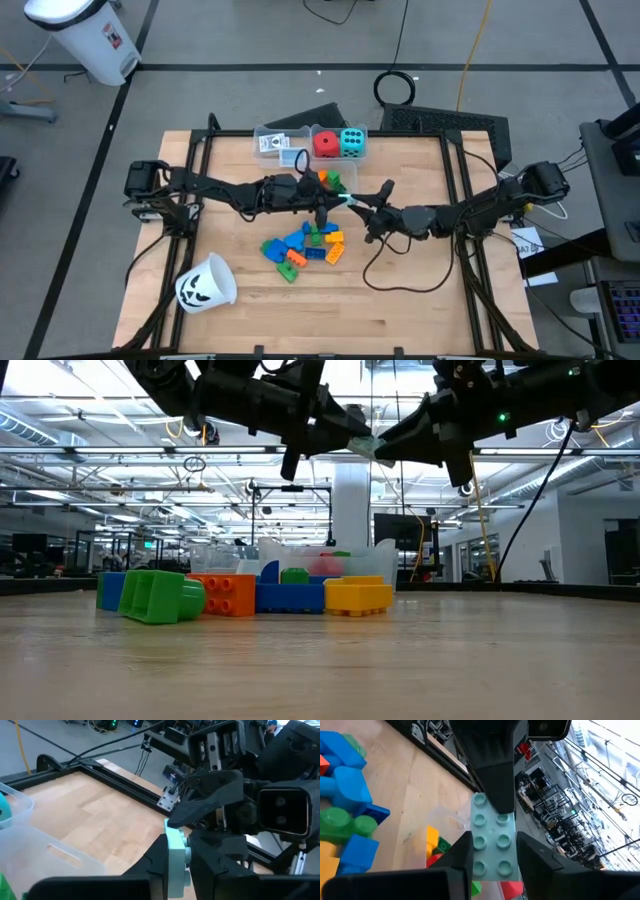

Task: Pick & Place Toys
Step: Put the light blue game piece into the bottom transparent bin

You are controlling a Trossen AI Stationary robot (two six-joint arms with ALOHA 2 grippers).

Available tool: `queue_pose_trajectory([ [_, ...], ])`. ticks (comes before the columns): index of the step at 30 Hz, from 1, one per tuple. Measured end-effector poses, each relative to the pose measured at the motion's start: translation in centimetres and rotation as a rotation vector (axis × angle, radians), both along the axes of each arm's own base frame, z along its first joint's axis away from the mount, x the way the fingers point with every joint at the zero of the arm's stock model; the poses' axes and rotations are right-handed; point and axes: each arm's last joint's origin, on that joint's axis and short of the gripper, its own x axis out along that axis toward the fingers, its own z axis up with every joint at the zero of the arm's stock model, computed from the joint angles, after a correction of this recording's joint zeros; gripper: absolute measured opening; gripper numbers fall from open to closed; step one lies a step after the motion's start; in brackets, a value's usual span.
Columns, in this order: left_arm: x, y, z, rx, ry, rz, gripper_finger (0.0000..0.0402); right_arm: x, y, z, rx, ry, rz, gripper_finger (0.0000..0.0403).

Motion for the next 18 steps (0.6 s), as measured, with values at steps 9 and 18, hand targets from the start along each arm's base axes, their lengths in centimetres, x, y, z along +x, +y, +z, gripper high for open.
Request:
queue_pose_trajectory([
  [9,-1.1,1.8,1.6,0.106,0.004,0.009,0.0049,-1.3,1.6,1.3,0.204,-0.146,-0.076,0.0131],
  [18,-3.0,4.6,-0.7,0.116,0.044,0.043,0.0049,-4.4,2.5,3.5,0.347,-0.188,-0.046,0.0139],
])
